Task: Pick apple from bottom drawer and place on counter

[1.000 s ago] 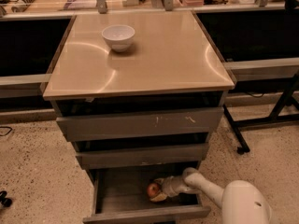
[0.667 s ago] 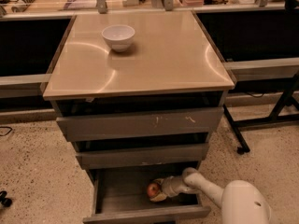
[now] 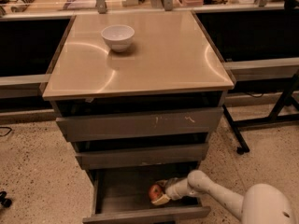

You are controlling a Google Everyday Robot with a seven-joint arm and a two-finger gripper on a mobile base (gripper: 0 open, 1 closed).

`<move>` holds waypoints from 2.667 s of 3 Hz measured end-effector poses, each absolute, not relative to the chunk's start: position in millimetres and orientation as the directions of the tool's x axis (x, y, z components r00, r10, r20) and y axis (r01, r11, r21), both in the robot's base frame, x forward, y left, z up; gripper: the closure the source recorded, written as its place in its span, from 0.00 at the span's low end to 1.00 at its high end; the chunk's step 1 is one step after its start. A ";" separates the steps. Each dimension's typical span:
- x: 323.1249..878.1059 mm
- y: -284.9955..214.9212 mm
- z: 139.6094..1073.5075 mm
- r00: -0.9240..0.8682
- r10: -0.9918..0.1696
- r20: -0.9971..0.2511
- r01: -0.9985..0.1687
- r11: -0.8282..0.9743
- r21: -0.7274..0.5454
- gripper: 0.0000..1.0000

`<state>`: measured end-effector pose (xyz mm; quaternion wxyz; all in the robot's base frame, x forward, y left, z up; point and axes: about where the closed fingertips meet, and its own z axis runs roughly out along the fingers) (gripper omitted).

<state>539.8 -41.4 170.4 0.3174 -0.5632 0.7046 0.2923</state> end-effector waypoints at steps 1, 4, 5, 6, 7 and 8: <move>526.3 -52.3 223.5 -0.162 -0.626 -0.763 -0.978 0.206 0.038 1.00; 512.0 -41.6 389.7 -0.151 -0.712 -0.686 -0.980 0.201 0.008 1.00; 512.1 -41.6 389.7 -0.151 -0.712 -0.686 -0.980 0.201 0.008 1.00; 504.4 -40.3 419.9 -0.110 -0.717 -0.689 -0.988 0.155 -0.004 1.00; 489.1 -29.9 496.1 -0.073 -0.722 -0.688 -0.994 0.106 -0.006 1.00; 475.8 -10.1 582.1 -0.035 -0.737 -0.675 -0.996 0.078 -0.033 1.00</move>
Offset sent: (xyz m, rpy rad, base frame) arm -0.0502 -0.0018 0.2211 -0.1829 0.0346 0.0228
